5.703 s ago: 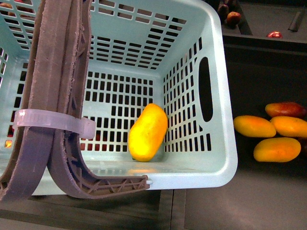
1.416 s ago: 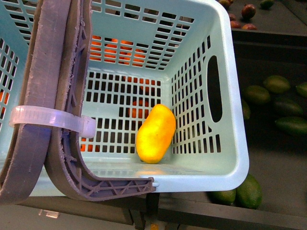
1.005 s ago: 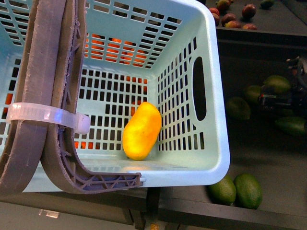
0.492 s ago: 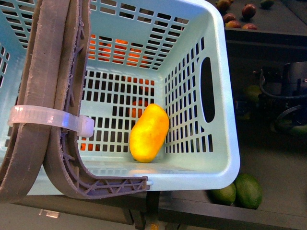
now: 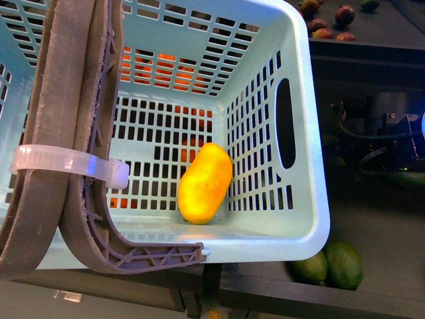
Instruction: Pick mango and avocado into basket
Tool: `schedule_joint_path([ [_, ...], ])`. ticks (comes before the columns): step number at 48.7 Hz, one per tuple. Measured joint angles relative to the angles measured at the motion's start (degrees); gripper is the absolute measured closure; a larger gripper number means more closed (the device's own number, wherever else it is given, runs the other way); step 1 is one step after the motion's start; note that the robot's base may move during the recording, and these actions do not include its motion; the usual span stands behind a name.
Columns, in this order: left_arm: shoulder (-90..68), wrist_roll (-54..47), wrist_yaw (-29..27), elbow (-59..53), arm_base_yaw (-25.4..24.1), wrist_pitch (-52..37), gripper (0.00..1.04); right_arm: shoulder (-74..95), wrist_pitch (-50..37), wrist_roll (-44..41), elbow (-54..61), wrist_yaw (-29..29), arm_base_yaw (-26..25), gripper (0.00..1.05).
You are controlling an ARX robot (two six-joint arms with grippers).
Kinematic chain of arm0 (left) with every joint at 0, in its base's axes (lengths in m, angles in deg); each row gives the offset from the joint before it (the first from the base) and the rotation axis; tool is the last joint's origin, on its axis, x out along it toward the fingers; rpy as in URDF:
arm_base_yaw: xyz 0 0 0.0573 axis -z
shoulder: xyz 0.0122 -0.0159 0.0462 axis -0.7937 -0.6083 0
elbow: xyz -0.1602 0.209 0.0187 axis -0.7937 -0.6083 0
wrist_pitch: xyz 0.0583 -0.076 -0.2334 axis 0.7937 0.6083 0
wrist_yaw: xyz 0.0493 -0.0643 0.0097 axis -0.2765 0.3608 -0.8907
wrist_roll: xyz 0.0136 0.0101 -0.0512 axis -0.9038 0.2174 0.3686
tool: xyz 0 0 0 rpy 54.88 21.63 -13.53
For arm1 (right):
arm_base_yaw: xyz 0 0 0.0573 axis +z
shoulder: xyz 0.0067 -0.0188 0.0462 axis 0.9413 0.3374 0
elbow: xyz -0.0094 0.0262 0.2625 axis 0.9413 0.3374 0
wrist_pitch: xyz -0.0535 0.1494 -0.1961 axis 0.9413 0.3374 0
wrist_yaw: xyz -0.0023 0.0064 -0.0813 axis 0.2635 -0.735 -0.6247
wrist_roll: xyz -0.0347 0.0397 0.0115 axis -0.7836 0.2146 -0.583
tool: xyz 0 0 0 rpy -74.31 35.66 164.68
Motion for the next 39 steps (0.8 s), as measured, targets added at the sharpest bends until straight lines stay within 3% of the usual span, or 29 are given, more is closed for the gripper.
schedule_joint_path([
  [39, 0.00, 0.02, 0.00, 0.00, 0.00, 0.02, 0.95, 7.21, 3.30, 1.75, -10.43, -1.20, -0.13, 0.08],
])
